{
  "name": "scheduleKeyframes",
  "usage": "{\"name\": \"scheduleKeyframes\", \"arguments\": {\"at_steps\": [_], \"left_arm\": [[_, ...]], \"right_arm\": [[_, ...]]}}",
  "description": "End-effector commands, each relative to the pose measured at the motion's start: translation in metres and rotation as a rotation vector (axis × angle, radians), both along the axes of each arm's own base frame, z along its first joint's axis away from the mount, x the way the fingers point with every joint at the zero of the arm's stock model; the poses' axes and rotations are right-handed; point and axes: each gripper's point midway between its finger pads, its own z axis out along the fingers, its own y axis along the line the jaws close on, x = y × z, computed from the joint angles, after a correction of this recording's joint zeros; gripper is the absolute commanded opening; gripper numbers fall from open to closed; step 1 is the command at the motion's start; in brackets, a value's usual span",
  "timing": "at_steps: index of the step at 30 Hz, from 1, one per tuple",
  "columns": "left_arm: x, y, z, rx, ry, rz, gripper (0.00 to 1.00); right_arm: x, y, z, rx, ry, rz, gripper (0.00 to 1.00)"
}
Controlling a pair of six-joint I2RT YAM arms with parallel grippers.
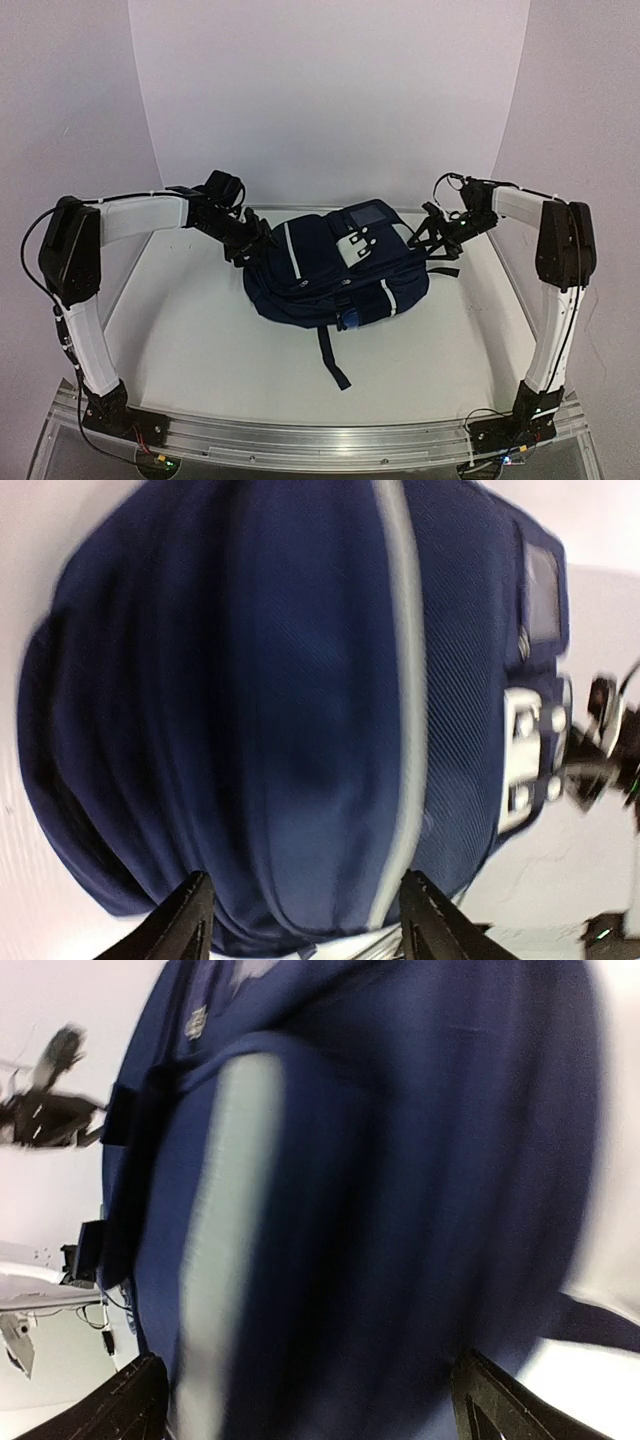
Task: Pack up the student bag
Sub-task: Adjust the student bag at the center of the board.
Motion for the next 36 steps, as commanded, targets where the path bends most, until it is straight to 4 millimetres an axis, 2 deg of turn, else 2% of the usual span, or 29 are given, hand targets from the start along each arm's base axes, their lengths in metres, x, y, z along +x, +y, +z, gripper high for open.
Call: {"name": "scheduleKeyframes", "arguments": {"at_steps": [1, 4, 9, 10, 13, 15, 19, 23, 27, 32, 36], "left_arm": [[-0.087, -0.035, 0.046, 0.052, -0.171, -0.204, 0.64], [-0.129, -0.053, 0.03, 0.059, -0.179, -0.3, 0.62], [-0.161, -0.091, -0.006, 0.167, -0.226, -0.483, 0.53], [-0.162, -0.096, -0.02, 0.208, -0.226, -0.508, 0.5], [-0.157, -0.111, -0.045, 0.275, -0.266, -0.531, 0.35], [-0.147, -0.119, -0.054, 0.288, -0.308, -0.511, 0.31], [-0.132, -0.133, -0.052, 0.279, -0.428, -0.509, 0.28], [-0.137, -0.148, -0.067, 0.342, -0.529, -0.615, 0.29], [-0.143, -0.16, -0.068, 0.407, -0.666, -0.67, 0.28], [-0.128, -0.159, -0.074, 0.597, -0.785, -0.646, 0.24], [-0.12, -0.166, -0.073, 0.68, -0.875, -0.65, 0.21]], "right_arm": [[-0.05, -0.029, 0.025, -0.087, -0.044, 0.083, 0.98], [-0.078, -0.028, 0.015, -0.07, 0.018, 0.13, 0.98], [-0.085, -0.015, 0.0, -0.057, 0.05, 0.172, 0.98], [-0.084, -0.011, -0.003, -0.058, 0.047, 0.174, 0.98], [-0.074, -0.001, -0.011, -0.071, 0.028, 0.173, 0.98], [-0.07, 0.004, -0.015, -0.082, 0.012, 0.179, 0.98], [-0.07, 0.012, -0.024, -0.093, 0.012, 0.191, 0.98], [-0.071, 0.018, -0.035, -0.098, 0.029, 0.191, 0.98], [-0.071, 0.022, -0.042, -0.096, 0.057, 0.175, 0.98], [-0.075, 0.024, -0.046, -0.099, 0.074, 0.17, 0.98], [-0.079, 0.024, -0.052, -0.109, 0.094, 0.164, 0.98]]}}
